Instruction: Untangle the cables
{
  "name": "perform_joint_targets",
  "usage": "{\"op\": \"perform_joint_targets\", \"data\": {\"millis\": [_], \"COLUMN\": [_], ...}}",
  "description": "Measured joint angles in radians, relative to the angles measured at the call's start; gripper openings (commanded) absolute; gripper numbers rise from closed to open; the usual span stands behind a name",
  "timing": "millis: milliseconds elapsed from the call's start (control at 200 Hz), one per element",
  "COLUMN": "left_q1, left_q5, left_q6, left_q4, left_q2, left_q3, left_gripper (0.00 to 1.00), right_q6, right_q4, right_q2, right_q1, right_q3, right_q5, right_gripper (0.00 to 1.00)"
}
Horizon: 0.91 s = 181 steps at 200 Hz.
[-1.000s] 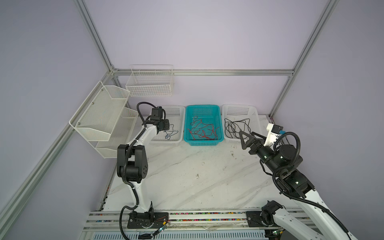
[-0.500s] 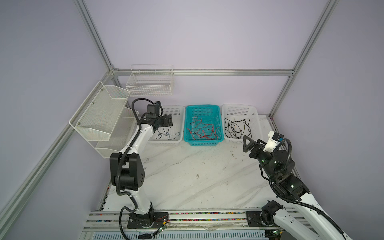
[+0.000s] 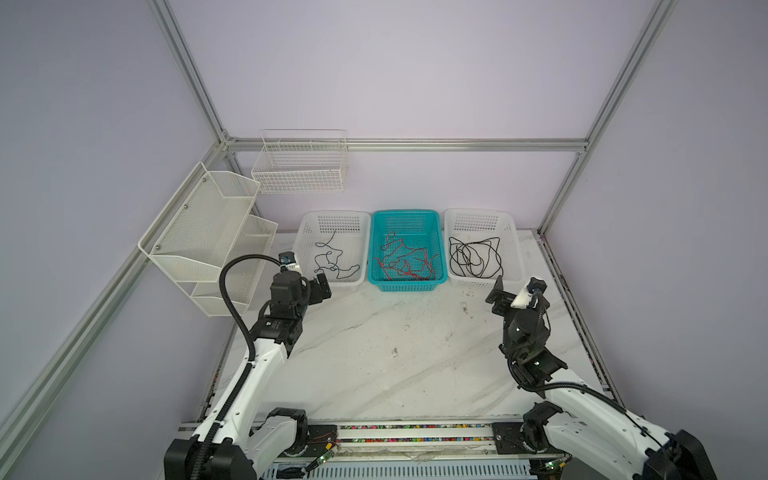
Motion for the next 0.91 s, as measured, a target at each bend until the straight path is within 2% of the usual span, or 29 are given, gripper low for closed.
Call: {"op": "perform_joint_targets", "data": {"millis": [95,170,380,570,800,905], "left_q1": [0.0,0.0,0.0,0.026,0.039,0.042], "left_q5": [-0.065,-0.09,-0.174,-0.216,-0.238,-0.218], "left_q6": [0.02,0.061,0.089,0.134,0.187,0.203], "left_q4": [0.135,0.228,0.387,0.605,0.878,0.958], "left_q2": [-0.041,-0.025,0.155,0.245,0.424,0.515], "left_q3": [-0.159,-0.229,-0.24,-0.299,-0.325,-0.325], "left_gripper": [1.0,1.0,1.0,0.99,1.0,1.0], "right_q6": [-0.027,-0.039,-0.051,-0.064,-0.106,-0.098], "right_q4": [0.081,0.149,0.34,0.517,0.708,0.732], "right_q2": [0.101,0.17,0.396,0.629,0.777,0.802], "right_q1": [-0.035,-0.062,-0.125,-0.164,-0.23,-0.268], "right_q3": [-0.006,-0.009,-0.005,0.013,0.027,0.048], "right_q5": [0.002,-0.001,-0.042,-0.085,-0.183,-0.244], "right_gripper": [0.97,0.97,0.97,0.97,0.97,0.97]}}
